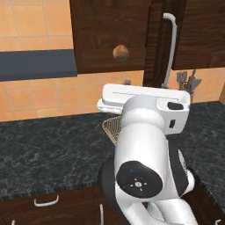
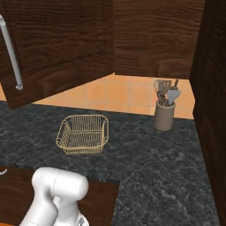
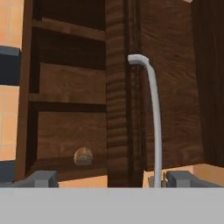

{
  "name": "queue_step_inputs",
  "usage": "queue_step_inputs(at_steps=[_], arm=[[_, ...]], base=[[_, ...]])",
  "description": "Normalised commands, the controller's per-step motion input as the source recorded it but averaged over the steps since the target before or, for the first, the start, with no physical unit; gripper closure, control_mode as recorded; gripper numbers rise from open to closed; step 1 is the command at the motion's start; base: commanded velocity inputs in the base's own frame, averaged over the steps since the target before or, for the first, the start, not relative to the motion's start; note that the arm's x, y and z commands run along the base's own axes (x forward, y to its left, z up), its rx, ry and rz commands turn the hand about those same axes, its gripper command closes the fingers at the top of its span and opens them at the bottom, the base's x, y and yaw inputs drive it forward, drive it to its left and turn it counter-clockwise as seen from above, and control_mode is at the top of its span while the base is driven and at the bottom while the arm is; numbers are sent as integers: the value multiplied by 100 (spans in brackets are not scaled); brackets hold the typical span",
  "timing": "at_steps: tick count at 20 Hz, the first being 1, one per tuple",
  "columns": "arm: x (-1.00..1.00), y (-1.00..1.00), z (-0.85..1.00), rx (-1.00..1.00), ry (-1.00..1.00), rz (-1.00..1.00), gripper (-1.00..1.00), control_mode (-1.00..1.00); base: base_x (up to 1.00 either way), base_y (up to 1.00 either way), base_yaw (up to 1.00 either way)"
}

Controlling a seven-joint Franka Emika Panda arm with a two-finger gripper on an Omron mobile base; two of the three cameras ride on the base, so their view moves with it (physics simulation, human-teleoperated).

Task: Open the cabinet, pick up the bread from the cabinet and place it in the basket. Then move the basket to the dining counter.

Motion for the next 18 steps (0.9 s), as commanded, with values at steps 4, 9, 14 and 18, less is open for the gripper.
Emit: queue_step_inputs(at_steps=[4, 9, 14, 18], arm=[[72, 22, 2, 0, 2, -31, -100, -100], [48, 1, -8, -1, 0, -62, -100, -100], [33, -9, -17, 0, 0, -60, -100, -100], [26, -35, -3, 0, 0, -34, -100, -100]], base=[[0, 0, 0], [0, 0, 0], [0, 0, 0], [0, 0, 0]])
